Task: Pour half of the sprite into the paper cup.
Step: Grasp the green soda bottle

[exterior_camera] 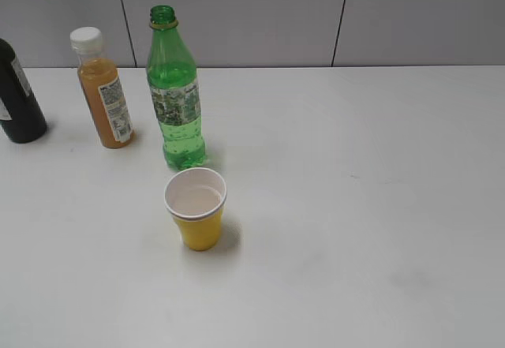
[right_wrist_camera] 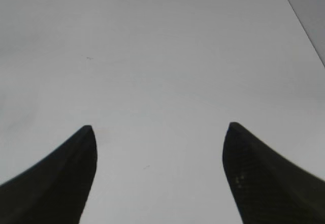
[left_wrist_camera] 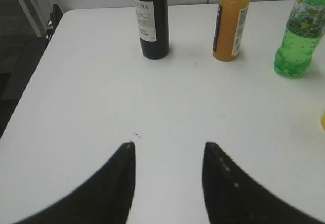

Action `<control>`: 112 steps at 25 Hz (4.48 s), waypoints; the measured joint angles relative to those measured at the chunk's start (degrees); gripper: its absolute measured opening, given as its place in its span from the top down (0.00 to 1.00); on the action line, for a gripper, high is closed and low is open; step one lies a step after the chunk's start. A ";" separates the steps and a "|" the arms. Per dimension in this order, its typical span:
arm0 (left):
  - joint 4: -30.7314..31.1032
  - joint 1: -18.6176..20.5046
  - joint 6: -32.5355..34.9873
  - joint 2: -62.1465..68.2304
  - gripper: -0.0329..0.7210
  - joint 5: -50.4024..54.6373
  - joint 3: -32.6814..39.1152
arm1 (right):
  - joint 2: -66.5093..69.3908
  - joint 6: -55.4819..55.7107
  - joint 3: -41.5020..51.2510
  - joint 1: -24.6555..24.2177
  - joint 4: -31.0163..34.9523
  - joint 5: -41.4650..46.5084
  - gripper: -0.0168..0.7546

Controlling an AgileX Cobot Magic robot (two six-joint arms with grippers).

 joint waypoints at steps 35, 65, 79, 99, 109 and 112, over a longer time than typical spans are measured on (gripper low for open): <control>-4.02 0.00 2.19 16.97 0.09 -29.41 -1.09 | 0.00 0.00 0.00 0.00 0.00 0.00 0.23; 24.45 -10.85 -18.31 78.75 0.14 -95.57 -1.09 | 0.00 0.00 0.00 0.00 0.05 0.00 0.23; 43.13 -1.83 -26.55 95.19 0.07 -112.14 -3.49 | 0.00 0.00 0.00 0.00 0.05 0.00 0.23; 41.20 -4.76 -20.66 107.25 0.04 -117.46 -10.64 | 0.00 0.00 0.00 0.00 0.06 0.00 0.23; 35.57 -8.39 -17.48 111.76 0.04 -116.26 -14.91 | 0.00 0.00 0.00 0.00 0.06 0.00 0.23; 34.43 -9.43 -17.37 113.16 0.04 -116.27 -16.26 | 0.00 0.00 0.00 0.00 0.06 0.00 0.23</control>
